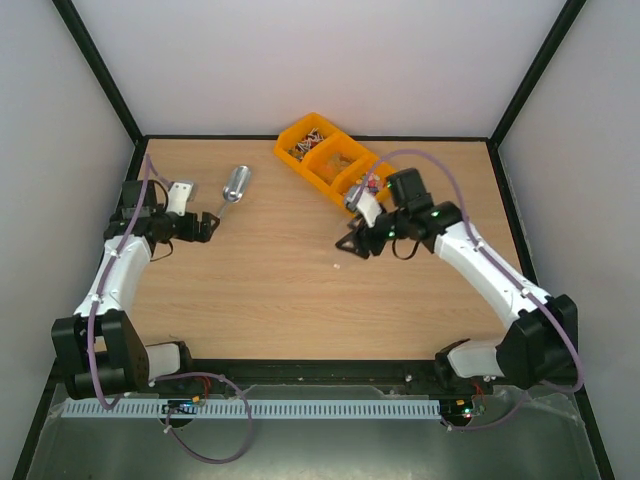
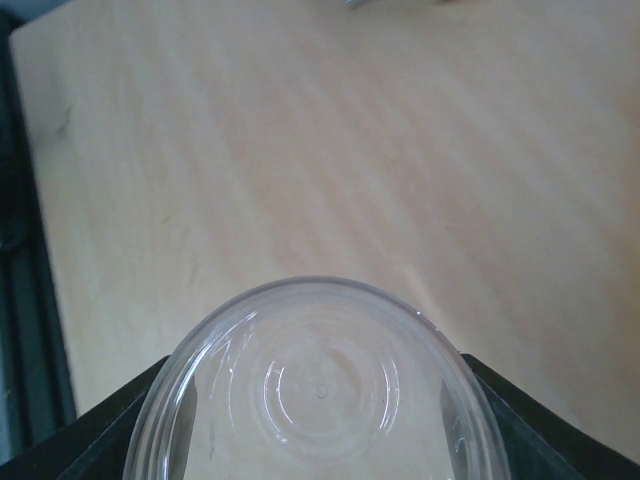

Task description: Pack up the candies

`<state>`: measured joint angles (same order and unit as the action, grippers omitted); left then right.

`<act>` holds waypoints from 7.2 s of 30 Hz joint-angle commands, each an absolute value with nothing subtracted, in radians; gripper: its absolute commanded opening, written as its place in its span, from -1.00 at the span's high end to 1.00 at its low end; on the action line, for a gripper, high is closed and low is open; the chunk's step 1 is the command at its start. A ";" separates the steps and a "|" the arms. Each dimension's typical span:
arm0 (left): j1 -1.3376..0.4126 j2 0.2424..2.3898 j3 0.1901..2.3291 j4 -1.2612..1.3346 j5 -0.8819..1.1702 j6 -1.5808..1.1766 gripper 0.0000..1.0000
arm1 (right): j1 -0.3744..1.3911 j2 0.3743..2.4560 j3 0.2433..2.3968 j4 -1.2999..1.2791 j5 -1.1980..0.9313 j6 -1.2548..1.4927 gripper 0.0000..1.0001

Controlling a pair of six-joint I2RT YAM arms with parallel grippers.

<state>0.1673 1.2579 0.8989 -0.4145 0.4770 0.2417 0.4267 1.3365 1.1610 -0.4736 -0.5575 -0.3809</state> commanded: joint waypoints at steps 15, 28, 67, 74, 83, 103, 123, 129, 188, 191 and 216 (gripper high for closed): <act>0.165 1.235 0.786 -0.308 0.492 0.365 -0.99 | 0.755 1.406 0.927 -0.218 -0.438 -0.397 -0.36; 0.143 1.395 0.785 -0.242 0.489 0.445 -0.99 | 0.774 1.439 0.821 -0.096 -0.389 -0.400 -0.55; 0.059 2.083 1.349 -0.330 0.320 0.453 0.39 | 0.537 1.372 1.115 -0.215 -0.477 -0.107 -0.97; 0.058 2.036 1.306 -0.369 0.317 0.527 0.95 | 0.459 1.427 1.195 -0.272 -0.515 0.057 -0.97; 0.047 1.700 1.167 -0.473 0.371 0.653 0.95 | 0.410 1.503 1.358 -0.439 -0.577 0.057 -0.97; -0.428 1.300 1.128 -0.652 0.140 0.707 0.95 | 0.451 1.579 1.406 -0.429 -0.826 0.221 -0.62; -0.619 1.261 1.108 -0.671 0.027 0.750 0.95 | 0.508 1.639 1.411 -0.473 -0.782 0.191 0.70; -0.617 1.188 1.075 -0.623 0.073 0.751 0.64 | 0.504 1.637 1.413 -0.466 -0.806 0.206 0.97; -0.479 0.904 0.870 -0.293 0.505 0.721 0.68 | 0.448 1.582 1.156 -0.179 -1.243 0.508 0.97; -0.479 0.903 0.873 -0.304 0.512 0.725 0.83 | 0.448 1.584 1.157 -0.179 -1.243 0.508 0.97; -0.403 1.058 0.970 -0.492 0.440 0.571 0.95 | 0.173 1.715 1.559 -0.597 -0.627 -0.182 -0.90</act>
<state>-0.4500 1.0031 0.9146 -0.4923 0.4252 0.5999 0.2283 1.6314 1.4826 -0.5323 -0.8303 -0.0055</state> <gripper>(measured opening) 0.079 0.947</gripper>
